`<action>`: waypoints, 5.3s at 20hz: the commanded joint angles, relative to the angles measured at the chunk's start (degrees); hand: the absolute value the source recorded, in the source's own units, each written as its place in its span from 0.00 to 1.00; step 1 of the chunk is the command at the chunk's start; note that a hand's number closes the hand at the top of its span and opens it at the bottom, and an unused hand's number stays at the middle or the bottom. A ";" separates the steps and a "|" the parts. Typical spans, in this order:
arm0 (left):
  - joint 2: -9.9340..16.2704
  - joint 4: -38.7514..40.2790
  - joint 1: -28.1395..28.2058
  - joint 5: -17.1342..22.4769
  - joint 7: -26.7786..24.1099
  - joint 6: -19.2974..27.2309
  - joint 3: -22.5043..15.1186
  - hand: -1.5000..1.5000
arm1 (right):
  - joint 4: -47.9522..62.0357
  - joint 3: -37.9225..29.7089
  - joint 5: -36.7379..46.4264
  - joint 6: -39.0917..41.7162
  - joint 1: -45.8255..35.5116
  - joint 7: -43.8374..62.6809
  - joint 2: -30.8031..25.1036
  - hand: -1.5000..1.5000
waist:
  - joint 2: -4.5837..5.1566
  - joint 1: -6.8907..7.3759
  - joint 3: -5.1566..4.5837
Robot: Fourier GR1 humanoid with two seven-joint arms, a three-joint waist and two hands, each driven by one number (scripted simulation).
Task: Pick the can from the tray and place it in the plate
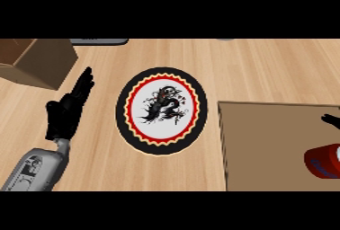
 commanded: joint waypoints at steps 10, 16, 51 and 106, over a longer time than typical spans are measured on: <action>-3.03 -1.34 0.56 -4.55 1.70 -2.95 3.58 0.50 | 12.65 2.40 15.67 1.13 -4.58 -6.17 11.06 0.00 | -0.01 -0.10 0.01; -4.31 -1.74 1.77 -5.48 1.56 -4.51 5.03 0.50 | 10.75 -0.17 18.83 -1.26 -5.65 -7.61 14.52 1.00 | -0.08 -0.33 -0.01; -7.58 5.25 -1.09 -8.19 -2.73 -7.00 8.70 0.50 | -24.04 16.71 40.63 -16.03 -17.60 23.71 46.91 1.00 | 0.07 0.01 -0.07; -7.89 0.45 1.58 -9.43 0.34 -10.67 12.32 0.50 | 12.95 16.58 -10.45 -58.54 -24.88 9.15 38.05 0.00 | -0.15 -0.78 0.00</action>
